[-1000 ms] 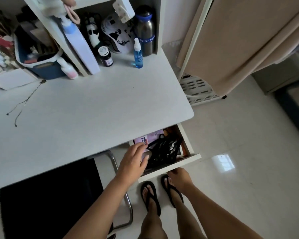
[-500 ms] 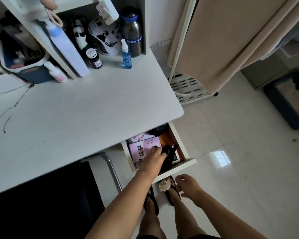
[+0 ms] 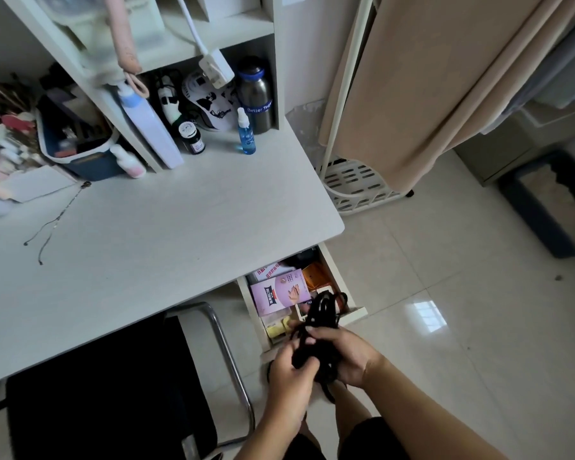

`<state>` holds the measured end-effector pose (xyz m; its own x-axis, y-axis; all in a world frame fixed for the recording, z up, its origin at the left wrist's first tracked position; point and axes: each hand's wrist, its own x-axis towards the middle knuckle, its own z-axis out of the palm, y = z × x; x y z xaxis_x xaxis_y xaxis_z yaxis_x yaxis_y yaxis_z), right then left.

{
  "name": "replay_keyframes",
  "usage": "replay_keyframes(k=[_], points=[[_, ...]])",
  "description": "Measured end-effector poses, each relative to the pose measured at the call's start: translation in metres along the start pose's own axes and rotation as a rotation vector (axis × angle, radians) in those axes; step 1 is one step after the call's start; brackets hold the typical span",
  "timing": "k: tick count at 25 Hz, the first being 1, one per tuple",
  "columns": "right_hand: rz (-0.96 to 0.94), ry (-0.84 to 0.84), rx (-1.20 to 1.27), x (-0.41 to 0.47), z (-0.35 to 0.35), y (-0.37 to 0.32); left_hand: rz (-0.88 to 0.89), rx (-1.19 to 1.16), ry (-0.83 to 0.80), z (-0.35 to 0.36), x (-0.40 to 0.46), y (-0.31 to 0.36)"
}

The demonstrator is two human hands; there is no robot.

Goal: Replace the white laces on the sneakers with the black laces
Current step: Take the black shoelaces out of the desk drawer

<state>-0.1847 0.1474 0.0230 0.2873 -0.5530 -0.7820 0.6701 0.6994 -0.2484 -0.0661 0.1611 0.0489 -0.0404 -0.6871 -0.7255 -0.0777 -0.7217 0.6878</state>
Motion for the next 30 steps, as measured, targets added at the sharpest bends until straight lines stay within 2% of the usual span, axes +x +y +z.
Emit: replay_keyframes(k=[3,4,7,9,11,12,15,17,22,25,30], points=[[-0.106,0.074,-0.363,0.001,0.008,0.0,-0.279,-0.717,-0.065,0.006,0.005,0.02],[-0.142,0.107,-0.525,-0.002,0.012,0.001,-0.35,-0.844,-0.092,0.006,0.007,0.026],[-0.264,0.102,-0.918,-0.009,0.021,0.003,-0.42,-0.918,-0.251,0.003,0.015,0.044],[-0.473,0.182,-1.005,-0.013,0.015,0.001,-0.441,-0.867,-0.362,-0.003,0.02,0.047],[-0.598,0.293,-0.971,-0.013,0.004,-0.006,-0.455,-0.847,-0.347,-0.008,0.023,0.034],[-0.588,0.384,-0.898,-0.012,-0.006,-0.011,-0.478,-0.833,-0.274,-0.008,0.024,0.023],[-0.403,0.591,-0.582,-0.013,-0.036,-0.025,-0.634,-0.816,0.015,-0.006,0.034,-0.008],[-0.254,0.659,-0.475,-0.012,-0.058,-0.023,-0.643,-0.936,0.101,-0.008,0.044,-0.017],[-0.05,0.744,-0.334,-0.022,-0.071,0.012,-0.485,-1.166,0.071,-0.013,0.067,-0.012],[-0.071,0.777,-0.205,-0.016,-0.061,0.014,-0.494,-1.155,0.057,-0.019,0.1,0.02],[-0.053,0.589,-0.054,0.017,-0.024,0.0,-0.416,-1.24,0.082,-0.008,0.152,0.069]])
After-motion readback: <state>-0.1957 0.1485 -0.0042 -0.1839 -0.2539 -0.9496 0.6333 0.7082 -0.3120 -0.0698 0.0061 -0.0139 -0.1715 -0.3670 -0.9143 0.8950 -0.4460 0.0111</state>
